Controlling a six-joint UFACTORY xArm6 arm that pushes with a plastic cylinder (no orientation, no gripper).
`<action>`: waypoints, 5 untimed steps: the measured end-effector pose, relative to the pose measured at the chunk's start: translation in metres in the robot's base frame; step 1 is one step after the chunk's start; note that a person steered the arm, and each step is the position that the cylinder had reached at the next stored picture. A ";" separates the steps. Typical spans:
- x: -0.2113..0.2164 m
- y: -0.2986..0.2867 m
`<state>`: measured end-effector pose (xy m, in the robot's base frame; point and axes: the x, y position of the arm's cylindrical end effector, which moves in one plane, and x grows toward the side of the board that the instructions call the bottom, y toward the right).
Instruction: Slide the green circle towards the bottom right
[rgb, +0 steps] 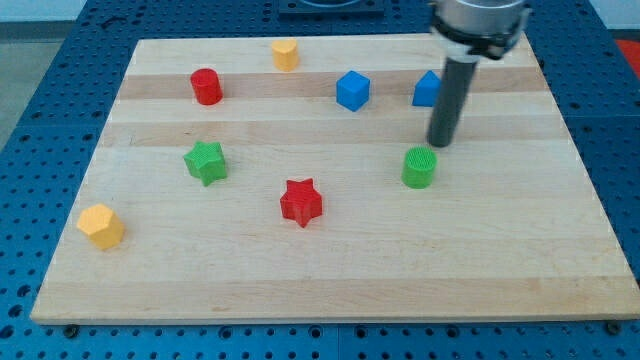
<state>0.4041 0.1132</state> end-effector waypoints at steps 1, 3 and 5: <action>0.002 -0.018; 0.015 -0.022; 0.051 -0.022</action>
<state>0.4556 0.0913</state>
